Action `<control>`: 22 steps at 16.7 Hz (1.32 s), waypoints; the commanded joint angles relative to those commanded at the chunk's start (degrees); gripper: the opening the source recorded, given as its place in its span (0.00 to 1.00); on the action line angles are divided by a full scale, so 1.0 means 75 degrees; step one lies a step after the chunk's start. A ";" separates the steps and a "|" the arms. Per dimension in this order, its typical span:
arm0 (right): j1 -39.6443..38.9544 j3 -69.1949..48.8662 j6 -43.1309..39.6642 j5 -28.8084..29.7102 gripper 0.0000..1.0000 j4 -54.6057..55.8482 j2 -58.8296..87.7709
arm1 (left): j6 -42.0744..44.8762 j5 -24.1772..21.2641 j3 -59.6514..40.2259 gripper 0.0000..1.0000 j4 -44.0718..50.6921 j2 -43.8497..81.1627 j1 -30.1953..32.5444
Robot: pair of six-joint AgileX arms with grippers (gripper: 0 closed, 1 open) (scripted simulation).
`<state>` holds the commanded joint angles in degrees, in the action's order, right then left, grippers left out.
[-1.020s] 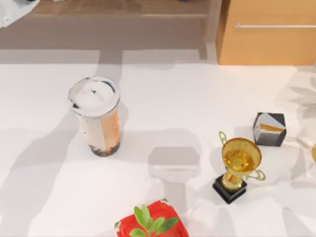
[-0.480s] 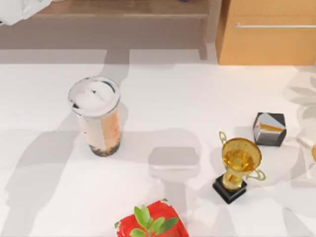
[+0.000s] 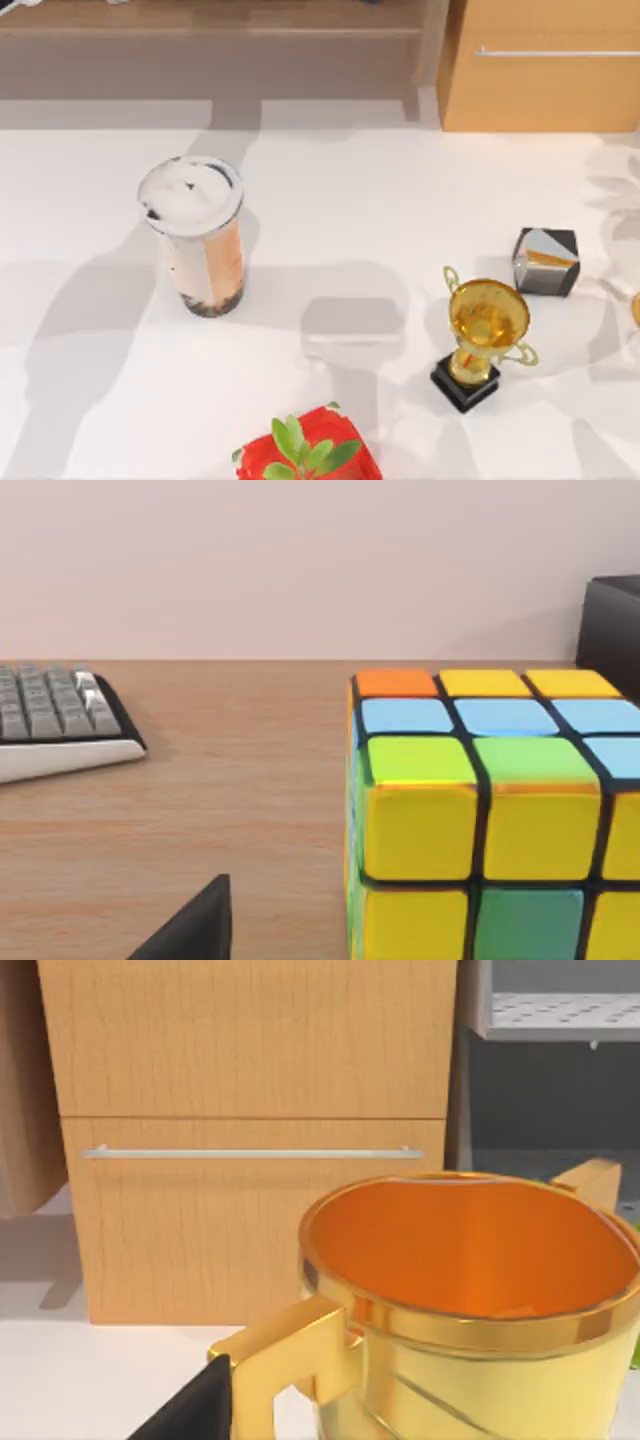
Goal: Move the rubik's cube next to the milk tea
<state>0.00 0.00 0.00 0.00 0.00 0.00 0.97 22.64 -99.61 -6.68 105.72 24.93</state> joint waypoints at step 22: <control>0.0000 0.0000 0.0000 0.0000 1.00 0.0000 0.0000 | -0.0008 -0.0174 -0.1121 0.02 0.0071 0.1079 -0.0156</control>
<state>0.00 0.00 0.00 0.00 0.00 0.00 0.91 21.33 -108.01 -6.15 113.81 23.76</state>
